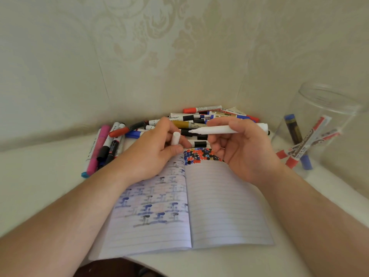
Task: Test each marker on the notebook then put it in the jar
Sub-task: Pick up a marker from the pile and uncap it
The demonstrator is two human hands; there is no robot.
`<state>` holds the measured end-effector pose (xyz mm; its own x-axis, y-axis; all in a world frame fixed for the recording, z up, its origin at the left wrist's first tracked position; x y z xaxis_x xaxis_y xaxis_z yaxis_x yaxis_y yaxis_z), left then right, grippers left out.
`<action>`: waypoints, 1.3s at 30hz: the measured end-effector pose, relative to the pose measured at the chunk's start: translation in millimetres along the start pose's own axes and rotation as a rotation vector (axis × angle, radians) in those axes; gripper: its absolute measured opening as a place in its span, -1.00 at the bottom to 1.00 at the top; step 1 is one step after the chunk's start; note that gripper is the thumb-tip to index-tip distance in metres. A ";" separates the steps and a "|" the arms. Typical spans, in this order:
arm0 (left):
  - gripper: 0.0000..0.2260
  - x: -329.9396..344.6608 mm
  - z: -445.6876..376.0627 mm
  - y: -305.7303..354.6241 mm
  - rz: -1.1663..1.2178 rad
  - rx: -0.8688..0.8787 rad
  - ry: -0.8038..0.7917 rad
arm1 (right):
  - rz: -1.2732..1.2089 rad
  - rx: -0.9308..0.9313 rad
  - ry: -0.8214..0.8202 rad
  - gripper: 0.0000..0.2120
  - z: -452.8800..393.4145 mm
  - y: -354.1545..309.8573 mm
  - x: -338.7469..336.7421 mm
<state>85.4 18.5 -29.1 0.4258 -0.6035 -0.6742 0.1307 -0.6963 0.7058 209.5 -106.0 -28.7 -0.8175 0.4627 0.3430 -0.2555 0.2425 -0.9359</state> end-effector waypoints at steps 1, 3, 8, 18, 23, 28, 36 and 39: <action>-0.82 -0.3 0.2 1.6 -0.007 0.013 0.003 | 0.010 -0.002 -0.016 -0.63 -0.3 0.7 0.4; -0.83 0.1 0.6 3.0 -0.019 0.030 0.003 | 0.024 0.001 -0.037 -0.62 -1.2 2.9 3.1; -0.86 1.2 -0.6 5.2 -0.027 0.068 0.008 | 0.028 0.013 -0.056 -0.64 -1.7 5.3 7.0; -0.88 -0.5 -1.0 5.6 -0.086 0.101 0.037 | 0.146 0.027 0.078 -0.84 -0.7 6.0 1.8; -0.86 -11.5 -0.7 5.3 -0.006 0.124 0.130 | 0.253 -0.082 0.139 -0.90 1.1 -5.1 -4.3; -0.85 -18.0 0.5 8.4 0.063 0.135 0.203 | 0.647 -0.282 0.271 -0.81 7.4 -22.6 -15.6; -0.92 -24.7 4.6 -2.1 0.064 0.041 0.334 | 1.173 -0.217 0.064 -0.94 4.3 -9.1 4.7; -0.92 -20.5 8.8 -0.3 0.042 0.037 0.317 | 1.157 -0.254 0.086 -0.84 4.3 -14.8 3.5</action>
<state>68.7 27.7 -17.5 0.6885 -0.4849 -0.5392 0.0773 -0.6902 0.7194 208.2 -111.7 -14.0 -0.4552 0.5712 -0.6830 0.7297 -0.2002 -0.6538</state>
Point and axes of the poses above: each hand's wrist, its own z-axis away from the middle knuckle, its own x-axis out of the palm, y = z × x, the point moved 9 cm from there along -z, towards the middle knuckle, and after that the axes turned 1 degree about y, right-handed, at the moved point
